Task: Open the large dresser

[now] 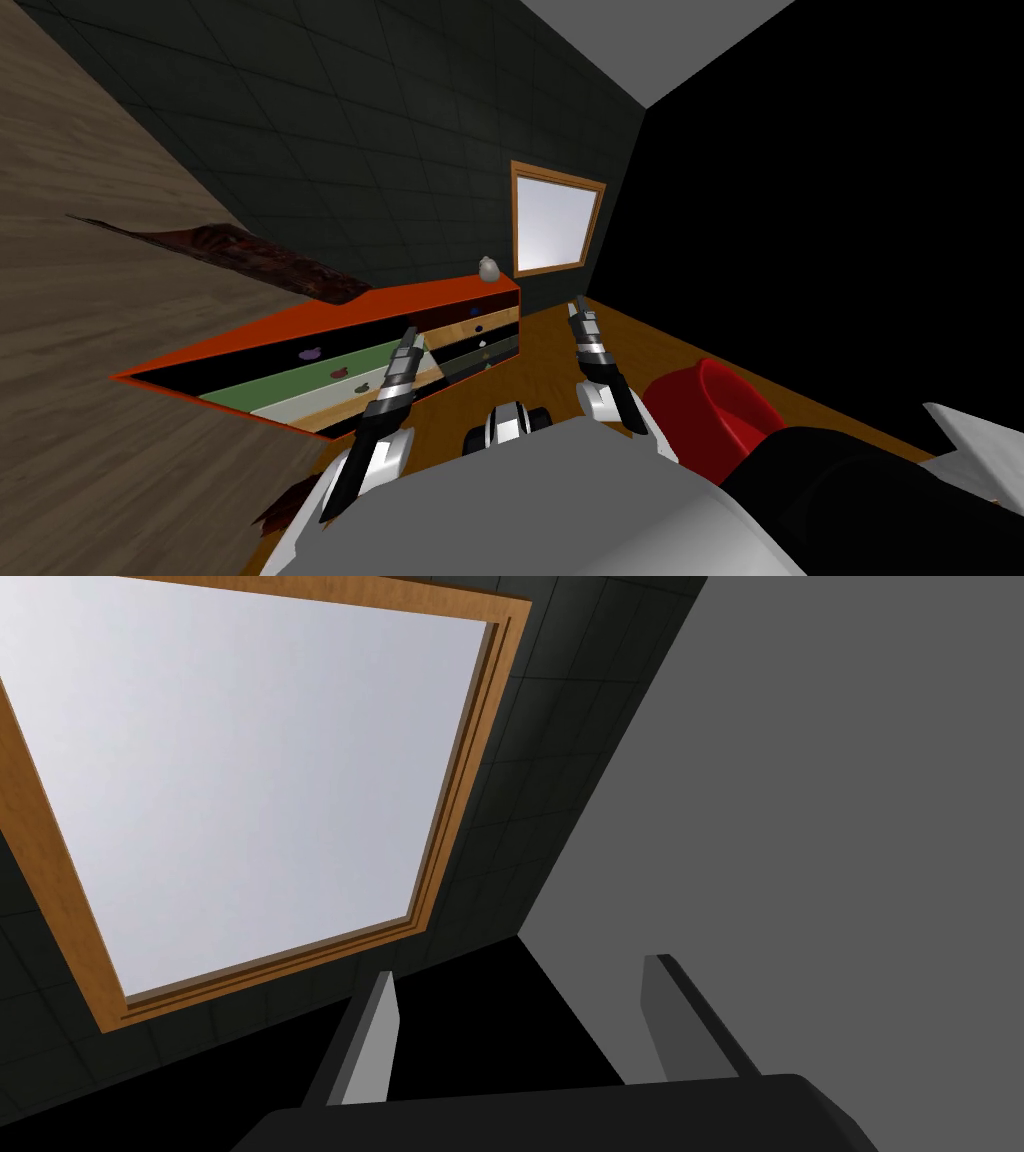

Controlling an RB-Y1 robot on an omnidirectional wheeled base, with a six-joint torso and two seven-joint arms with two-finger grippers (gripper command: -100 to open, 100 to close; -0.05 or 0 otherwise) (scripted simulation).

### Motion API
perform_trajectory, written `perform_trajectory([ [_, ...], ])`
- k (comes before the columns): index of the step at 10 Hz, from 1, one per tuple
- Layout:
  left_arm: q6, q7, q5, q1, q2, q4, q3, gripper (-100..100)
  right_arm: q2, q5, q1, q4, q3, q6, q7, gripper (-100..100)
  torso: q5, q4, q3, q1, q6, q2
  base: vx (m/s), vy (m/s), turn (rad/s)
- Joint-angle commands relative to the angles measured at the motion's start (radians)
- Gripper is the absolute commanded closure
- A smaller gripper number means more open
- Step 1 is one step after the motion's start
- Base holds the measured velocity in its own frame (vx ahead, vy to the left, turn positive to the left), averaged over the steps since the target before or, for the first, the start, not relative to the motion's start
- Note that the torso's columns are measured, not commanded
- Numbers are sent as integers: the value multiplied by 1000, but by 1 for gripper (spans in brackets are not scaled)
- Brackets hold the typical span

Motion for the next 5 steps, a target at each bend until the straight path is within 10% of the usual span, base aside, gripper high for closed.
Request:
perform_trajectory([
  [1, -30, -6, -2, -14, 10, 67, 3, -100, 0, 0, 0, 0, 0, 0, 0, 0, 0, 0, -1, 0, 0, -1, 116, -26, -8],
  [5, -77, -17, -7, -39, 20, 177, 6, -100, 0, 0, 0, 0, 0, 0, 0, 0, 0, 0, 1, 0, 0, 1, 109, -31, -9],
])
